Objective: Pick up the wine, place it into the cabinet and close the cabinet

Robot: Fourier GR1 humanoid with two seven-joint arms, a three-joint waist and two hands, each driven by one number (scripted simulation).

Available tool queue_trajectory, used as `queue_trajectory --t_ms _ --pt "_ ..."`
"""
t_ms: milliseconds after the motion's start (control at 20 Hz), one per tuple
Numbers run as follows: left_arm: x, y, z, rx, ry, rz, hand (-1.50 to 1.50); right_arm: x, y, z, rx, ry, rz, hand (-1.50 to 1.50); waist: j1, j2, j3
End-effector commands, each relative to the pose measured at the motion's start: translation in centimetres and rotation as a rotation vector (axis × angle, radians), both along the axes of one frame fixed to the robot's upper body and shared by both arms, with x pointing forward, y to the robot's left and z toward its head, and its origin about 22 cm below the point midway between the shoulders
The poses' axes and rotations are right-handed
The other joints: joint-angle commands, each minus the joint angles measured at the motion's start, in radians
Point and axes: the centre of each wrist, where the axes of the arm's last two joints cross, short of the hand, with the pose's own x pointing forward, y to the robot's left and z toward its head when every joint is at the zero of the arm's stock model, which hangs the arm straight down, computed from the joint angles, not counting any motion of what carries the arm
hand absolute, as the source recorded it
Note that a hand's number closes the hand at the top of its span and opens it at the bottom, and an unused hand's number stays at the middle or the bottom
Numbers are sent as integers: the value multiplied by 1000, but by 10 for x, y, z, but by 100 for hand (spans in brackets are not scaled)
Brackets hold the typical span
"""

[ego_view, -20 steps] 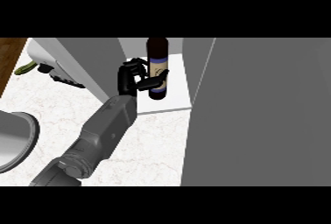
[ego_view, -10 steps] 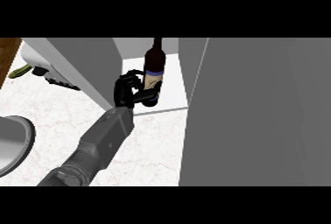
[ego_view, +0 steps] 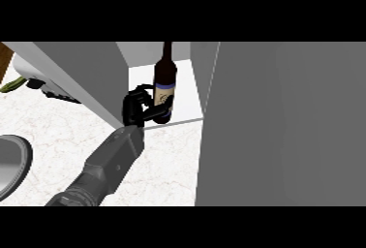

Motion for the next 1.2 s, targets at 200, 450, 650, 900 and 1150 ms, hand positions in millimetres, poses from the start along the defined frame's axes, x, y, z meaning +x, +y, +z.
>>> queue_trajectory --t_ms 200,450,650,900,1150 --pt "-3 -4 -3 52 16 17 150 -3 -1 3 -1 15 35 -150 -15 0 -2" --pt "2 -8 4 46 -7 5 150 5 0 -2 26 19 19 -150 -5 9 -2" --pt "25 -25 39 34 -20 31 150 6 -6 -3 15 1 21 -150 -20 10 0" --pt "34 -32 54 44 -29 33 150 4 -7 -4 25 4 24 -150 -3 6 1" --pt "36 -34 58 76 -26 49 150 1 -11 -4 24 -4 -7 -150 -8 8 1"
